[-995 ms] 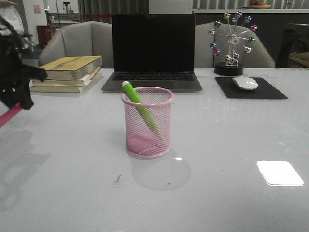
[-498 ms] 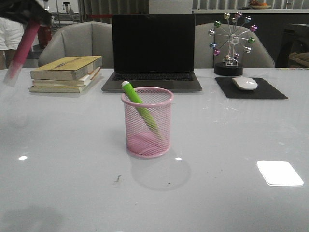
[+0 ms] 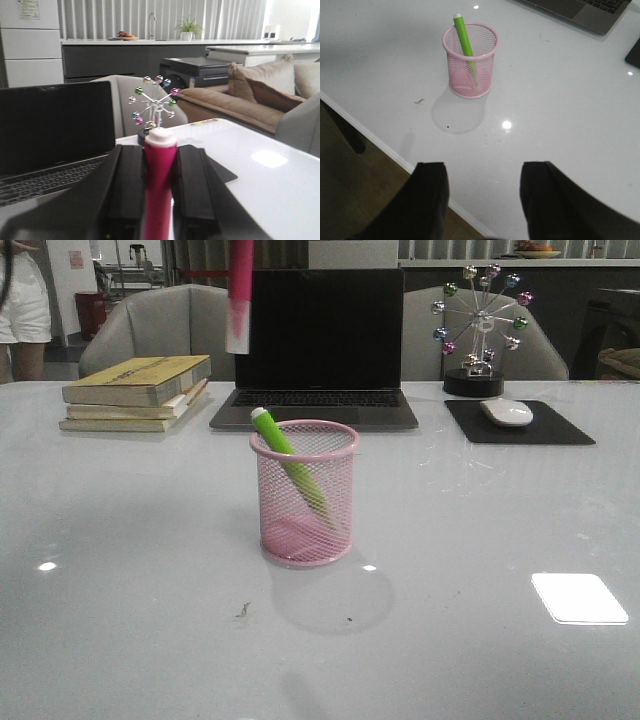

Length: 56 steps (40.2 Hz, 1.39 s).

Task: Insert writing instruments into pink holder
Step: 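Carry the pink marker upright over the pink mesh holder, then lower the pink marker into the holder and open the left gripper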

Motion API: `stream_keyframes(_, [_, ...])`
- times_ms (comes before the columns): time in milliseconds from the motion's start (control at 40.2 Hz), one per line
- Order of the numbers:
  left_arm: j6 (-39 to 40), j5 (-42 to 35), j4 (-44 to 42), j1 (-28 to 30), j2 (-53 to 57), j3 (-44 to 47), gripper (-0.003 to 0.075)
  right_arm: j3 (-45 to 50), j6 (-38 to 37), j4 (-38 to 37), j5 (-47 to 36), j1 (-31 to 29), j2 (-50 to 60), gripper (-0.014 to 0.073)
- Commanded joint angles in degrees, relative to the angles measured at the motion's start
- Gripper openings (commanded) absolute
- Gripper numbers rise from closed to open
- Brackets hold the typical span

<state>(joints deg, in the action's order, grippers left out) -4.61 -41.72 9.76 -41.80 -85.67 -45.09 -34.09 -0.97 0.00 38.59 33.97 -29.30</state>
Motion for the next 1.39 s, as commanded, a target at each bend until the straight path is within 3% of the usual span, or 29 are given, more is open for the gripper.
stream_keyframes(0, [2.03,-7.4,0.26,-1.35,-2.97,-4.24,0.0091,-1.64,0.45,-0.56,-4.09,-0.2,-0.05,0.0444])
stream_keyframes(547, [2.03,-7.17,-0.27,-3.48,-16.5,-7.88,0.0096,-1.64,0.45,-0.56,-3.99,-0.2,-0.05,0.0444])
stream_keyframes(622, [2.03,-6.93,-0.27,-3.48,-16.76,-7.88,0.0146,-1.64,0.45,-0.56,-3.99,-0.2,-0.05,0.0444])
stream_keyframes(821, [2.03,-6.66,-0.27,-3.48,-16.76,-7.88,0.0372,-1.64,0.45,-0.56,-3.99,-0.2,-0.05,0.0444])
stream_keyframes(1020, [2.03,-5.23,-0.27,-3.48,-14.75,-7.88,0.0384,-1.64,0.45,-0.56,-3.99,-0.2,-0.05,0.0444])
stream_keyframes(1144, [1.9,2.89,-0.35,-3.48,-9.11,-7.88,0.0384,-1.64,0.45,-0.56,-3.99,-0.2,-0.05,0.0444])
stream_keyframes(1368, [1.65,33.66,-8.39,-3.48,8.76,-7.88,0.0384,-1.64,0.45,-0.56,-3.99,-0.2,-0.05,0.0444])
